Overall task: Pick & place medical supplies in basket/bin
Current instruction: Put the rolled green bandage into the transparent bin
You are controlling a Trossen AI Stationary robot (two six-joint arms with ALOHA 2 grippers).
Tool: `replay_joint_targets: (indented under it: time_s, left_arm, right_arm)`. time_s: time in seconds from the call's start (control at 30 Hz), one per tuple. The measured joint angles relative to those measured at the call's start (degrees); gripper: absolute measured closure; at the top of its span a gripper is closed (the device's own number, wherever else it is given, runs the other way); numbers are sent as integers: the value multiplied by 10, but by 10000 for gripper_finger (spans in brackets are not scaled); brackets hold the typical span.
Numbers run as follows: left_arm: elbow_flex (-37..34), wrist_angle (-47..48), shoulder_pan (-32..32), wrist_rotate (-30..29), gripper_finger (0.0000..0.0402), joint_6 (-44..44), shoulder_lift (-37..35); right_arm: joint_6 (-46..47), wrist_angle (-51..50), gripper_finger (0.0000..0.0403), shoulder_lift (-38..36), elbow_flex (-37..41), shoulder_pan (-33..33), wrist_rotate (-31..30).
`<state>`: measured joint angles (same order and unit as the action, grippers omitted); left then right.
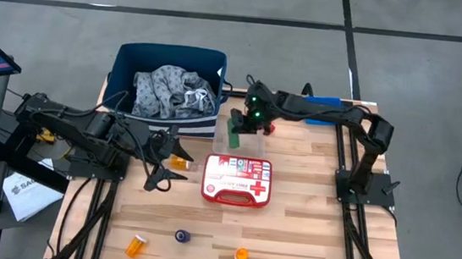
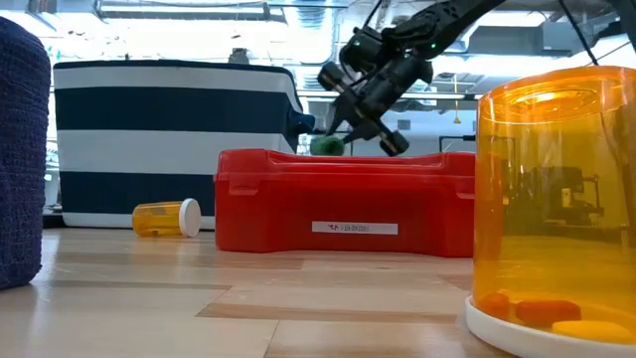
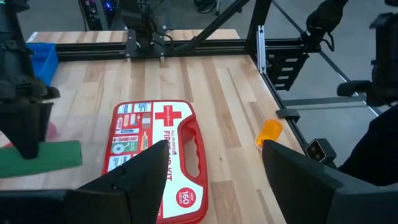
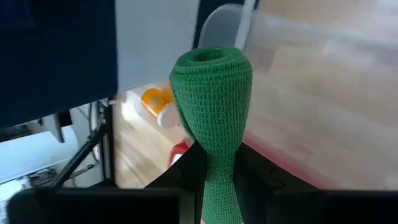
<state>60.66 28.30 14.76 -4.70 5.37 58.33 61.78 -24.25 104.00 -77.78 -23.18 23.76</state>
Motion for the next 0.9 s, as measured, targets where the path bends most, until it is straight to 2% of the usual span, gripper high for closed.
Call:
replay_joint_targets:
  time_s: [0.23, 0.47, 0.67, 0.8, 0.9]
  left_arm:
    - [0, 0, 6, 0, 151, 11, 0]
    - [0, 0, 11, 0, 151, 11, 0]
    - [0, 0, 11, 0, 151, 11, 0]
    - [0, 0, 11, 0, 151, 13, 0]
    - [0, 0, 11, 0, 151, 13, 0]
  right_arm:
    - [58, 35, 341, 30, 0, 23, -20]
    - [83, 26, 341, 32, 0, 21, -98]
    - [71, 7, 340, 32, 0, 23, -98]
    - [66, 7, 317, 32, 0, 29, -100]
    - [57, 7, 279, 32, 0, 30, -100]
